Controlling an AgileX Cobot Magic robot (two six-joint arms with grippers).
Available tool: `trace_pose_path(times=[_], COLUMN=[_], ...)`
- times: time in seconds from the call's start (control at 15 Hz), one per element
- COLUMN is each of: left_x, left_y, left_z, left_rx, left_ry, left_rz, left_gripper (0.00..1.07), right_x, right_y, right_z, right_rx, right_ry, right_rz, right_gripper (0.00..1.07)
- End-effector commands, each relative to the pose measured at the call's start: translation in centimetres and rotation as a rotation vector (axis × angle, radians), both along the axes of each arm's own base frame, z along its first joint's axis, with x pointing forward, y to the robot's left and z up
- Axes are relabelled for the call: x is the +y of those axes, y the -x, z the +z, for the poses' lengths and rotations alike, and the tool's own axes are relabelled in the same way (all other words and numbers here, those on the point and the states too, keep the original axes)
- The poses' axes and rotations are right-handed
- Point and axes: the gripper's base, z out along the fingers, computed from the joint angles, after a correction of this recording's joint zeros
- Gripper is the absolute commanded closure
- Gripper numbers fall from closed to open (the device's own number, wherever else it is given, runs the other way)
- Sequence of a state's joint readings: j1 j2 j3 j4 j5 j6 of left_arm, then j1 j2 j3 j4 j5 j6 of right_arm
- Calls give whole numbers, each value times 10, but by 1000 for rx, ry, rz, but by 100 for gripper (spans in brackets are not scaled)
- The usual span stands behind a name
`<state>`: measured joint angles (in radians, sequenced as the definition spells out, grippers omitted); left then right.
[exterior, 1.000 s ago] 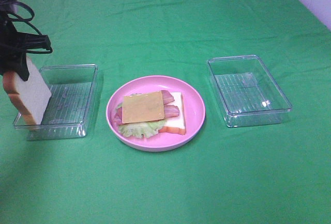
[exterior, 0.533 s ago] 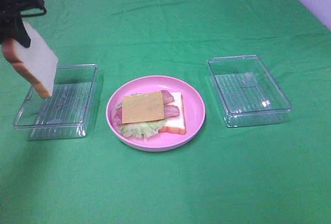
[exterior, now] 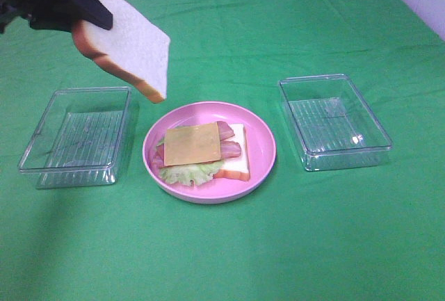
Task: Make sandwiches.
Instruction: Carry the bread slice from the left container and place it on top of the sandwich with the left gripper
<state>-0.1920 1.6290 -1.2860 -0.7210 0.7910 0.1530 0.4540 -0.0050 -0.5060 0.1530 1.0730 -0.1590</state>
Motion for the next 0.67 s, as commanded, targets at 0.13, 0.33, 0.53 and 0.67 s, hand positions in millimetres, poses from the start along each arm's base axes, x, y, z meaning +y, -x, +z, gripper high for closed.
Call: trace_pose_path(times=[0.13,0.33,0.53,0.67], left_x=[-30,-60,-78,-80], left_y=[0,-2,-7,-11], left_z=[-38,-64,-93,-108], left_rx=[40,68,113,153], left_ry=[58,67,81,88], left_rz=[38,-28,-10,15], left_gripper=[107,107,107,107], right_x=[-1,-1,-1,-1], right_y=[1,1,1,1], right_z=[-1,-1,-1,-1], right_rx=[-24,-24,-24,-24], right_ry=[3,3,3,3], right_rz=[2,2,2,2], right_gripper=[37,37,37,37])
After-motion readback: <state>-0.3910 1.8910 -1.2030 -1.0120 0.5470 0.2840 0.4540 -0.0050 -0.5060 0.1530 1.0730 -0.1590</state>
